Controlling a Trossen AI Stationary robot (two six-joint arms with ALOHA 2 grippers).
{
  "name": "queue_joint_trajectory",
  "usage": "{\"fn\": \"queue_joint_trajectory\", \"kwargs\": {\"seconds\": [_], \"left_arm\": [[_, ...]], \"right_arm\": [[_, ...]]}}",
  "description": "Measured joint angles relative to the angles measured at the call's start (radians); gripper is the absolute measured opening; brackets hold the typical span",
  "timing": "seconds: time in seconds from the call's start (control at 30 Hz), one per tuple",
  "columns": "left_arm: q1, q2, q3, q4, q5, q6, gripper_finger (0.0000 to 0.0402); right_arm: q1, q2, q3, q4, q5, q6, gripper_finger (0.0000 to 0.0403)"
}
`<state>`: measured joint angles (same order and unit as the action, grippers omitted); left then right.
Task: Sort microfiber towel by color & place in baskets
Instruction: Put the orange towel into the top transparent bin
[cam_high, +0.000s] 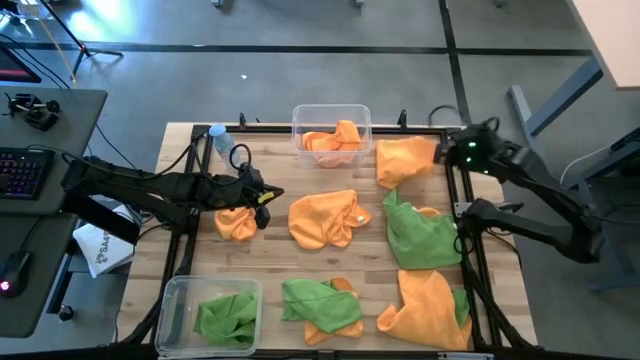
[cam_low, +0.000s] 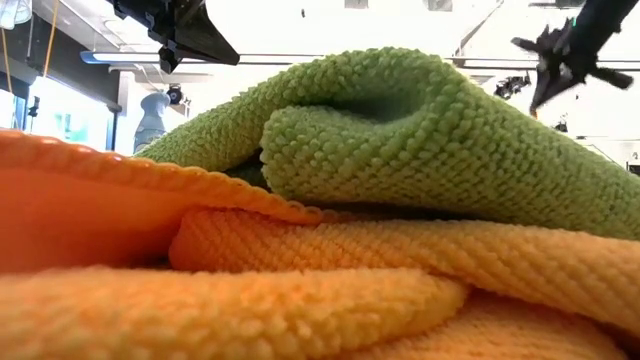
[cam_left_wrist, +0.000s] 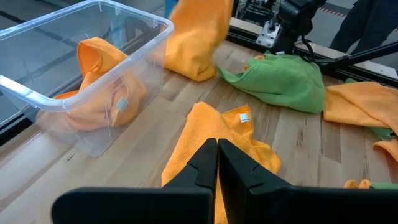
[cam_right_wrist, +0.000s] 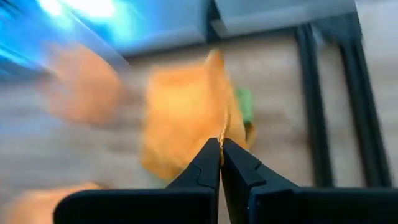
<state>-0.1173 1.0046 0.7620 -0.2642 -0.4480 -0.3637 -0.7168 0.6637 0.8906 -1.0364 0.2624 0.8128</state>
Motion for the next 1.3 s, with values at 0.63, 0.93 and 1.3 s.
{"fn": "queue_joint_trajectory", "kwargs": {"seconds": [0.63, 0.93, 1.3], "left_arm": [[0.0, 0.0, 0.0, 0.0, 0.0, 0.0, 0.0], [0.0, 0.0, 0.0, 0.0, 0.0, -0.001, 0.0], [0.0, 0.0, 0.0, 0.0, 0.001, -0.001, 0.0]], "right_arm": [[0.091, 0.085, 0.253, 0.542, -0.039, -0.205, 0.0], [0.139, 0.18, 0.252, 0.756, -0.126, -0.281, 0.0], [0.166, 0.18, 0.252, 0.847, -0.16, -0.323, 0.0]]}}
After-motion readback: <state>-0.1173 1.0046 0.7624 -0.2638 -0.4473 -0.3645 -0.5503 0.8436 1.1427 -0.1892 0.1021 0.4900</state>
